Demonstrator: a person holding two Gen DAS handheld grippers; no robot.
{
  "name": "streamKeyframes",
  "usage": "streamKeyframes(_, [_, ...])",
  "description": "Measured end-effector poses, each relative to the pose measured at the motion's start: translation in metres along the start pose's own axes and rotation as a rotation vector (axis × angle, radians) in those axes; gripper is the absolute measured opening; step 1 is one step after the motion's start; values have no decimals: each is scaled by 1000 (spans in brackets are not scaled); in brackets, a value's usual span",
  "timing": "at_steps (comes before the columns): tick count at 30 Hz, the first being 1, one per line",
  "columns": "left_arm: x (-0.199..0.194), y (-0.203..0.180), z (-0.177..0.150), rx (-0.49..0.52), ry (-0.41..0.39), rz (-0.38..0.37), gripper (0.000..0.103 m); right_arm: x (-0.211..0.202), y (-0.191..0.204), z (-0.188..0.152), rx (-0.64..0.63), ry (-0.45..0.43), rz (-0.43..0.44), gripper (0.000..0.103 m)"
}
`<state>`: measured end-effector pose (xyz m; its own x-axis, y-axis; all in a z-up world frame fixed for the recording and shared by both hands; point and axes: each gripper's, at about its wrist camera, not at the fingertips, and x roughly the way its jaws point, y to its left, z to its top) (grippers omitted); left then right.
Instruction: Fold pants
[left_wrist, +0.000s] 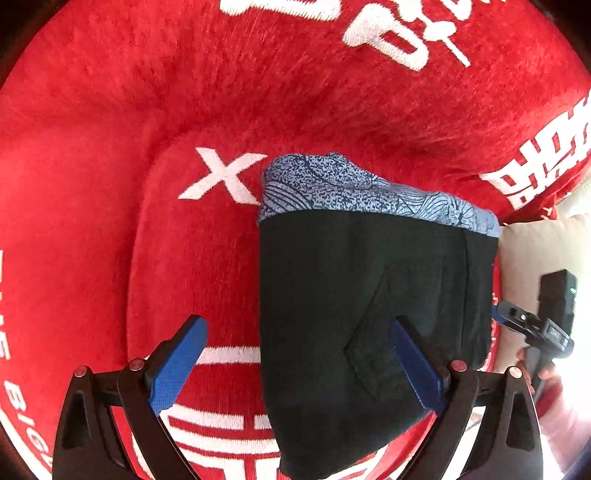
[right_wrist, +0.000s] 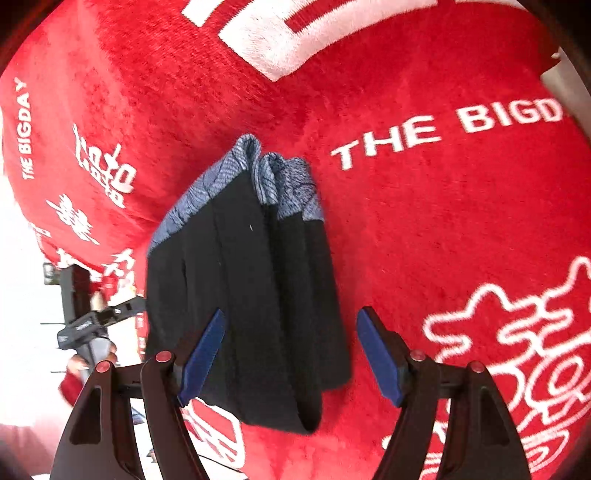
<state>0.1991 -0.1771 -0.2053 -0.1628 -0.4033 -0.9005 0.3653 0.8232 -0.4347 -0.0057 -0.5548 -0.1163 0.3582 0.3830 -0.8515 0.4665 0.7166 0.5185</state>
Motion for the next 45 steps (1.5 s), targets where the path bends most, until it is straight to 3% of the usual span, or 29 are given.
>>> streamKeyframes(6, [20, 10, 7, 4, 72, -89, 99, 17, -6, 14, -33, 85, 91, 77])
streamKeyframes(12, [30, 13, 15, -17, 81, -183, 99, 28, -10, 23, -86, 153, 152, 77])
streamKeyframes(16, [39, 6, 15, 6, 94, -181, 100, 39, -17, 31, -79, 173, 192, 77])
streamKeyframes(23, [44, -10, 12, 19, 50, -131, 101, 48, -19, 34, -46, 169, 224, 75])
streamKeyframes(25, [39, -15, 8, 33, 28, -160, 78, 47, -15, 33, -29, 161, 203, 61])
streamKeyframes(28, [29, -21, 2, 65, -6, -131, 69, 40, -12, 28, 7, 132, 212, 47])
streamKeyframes(31, [16, -25, -2, 76, -31, -126, 61, 33, -7, 24, 30, 106, 214, 43])
streamKeyframes(38, [-19, -32, -16, 93, -56, -145, 59, 10, 7, 15, 51, 94, 253, 41])
streamKeyframes(45, [-41, -44, -53, 101, -59, -138, 59, -10, 24, -22, 45, 103, 265, 41])
